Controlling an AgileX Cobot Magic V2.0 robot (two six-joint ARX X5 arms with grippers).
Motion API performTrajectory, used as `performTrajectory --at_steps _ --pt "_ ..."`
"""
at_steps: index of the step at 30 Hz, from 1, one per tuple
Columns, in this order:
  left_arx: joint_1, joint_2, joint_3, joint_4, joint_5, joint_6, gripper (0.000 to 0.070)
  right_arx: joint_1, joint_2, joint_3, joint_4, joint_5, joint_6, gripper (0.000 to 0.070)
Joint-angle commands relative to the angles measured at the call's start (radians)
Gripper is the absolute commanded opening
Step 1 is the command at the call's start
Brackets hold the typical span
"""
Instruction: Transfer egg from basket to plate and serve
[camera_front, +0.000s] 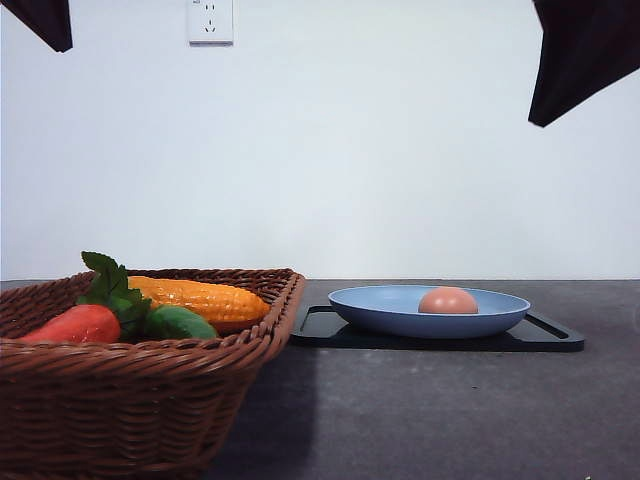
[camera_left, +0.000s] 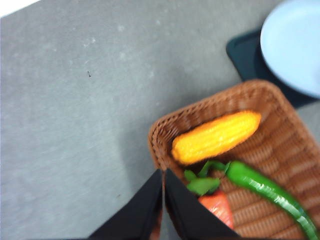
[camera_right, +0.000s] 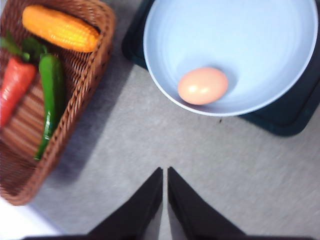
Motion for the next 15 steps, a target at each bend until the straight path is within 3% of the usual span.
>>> performTrajectory --at_steps 1,7,11,15 --pt "0.011 -0.023 -0.013 0.04 0.042 -0.014 0.0 0.031 -0.056 -0.039 0.056 0.044 0.027 0.0" --pt "0.017 -0.165 -0.176 0.194 0.077 -0.061 0.0 0.13 -0.271 -0.221 0.254 0.251 0.166 0.0" --pt "0.017 -0.28 -0.328 0.287 0.088 -0.113 0.0 0.181 -0.382 -0.34 0.368 0.385 0.178 0.0" --pt "0.017 -0.405 -0.502 0.385 0.087 -0.201 0.0 0.222 -0.463 -0.488 0.511 0.455 0.178 0.0"
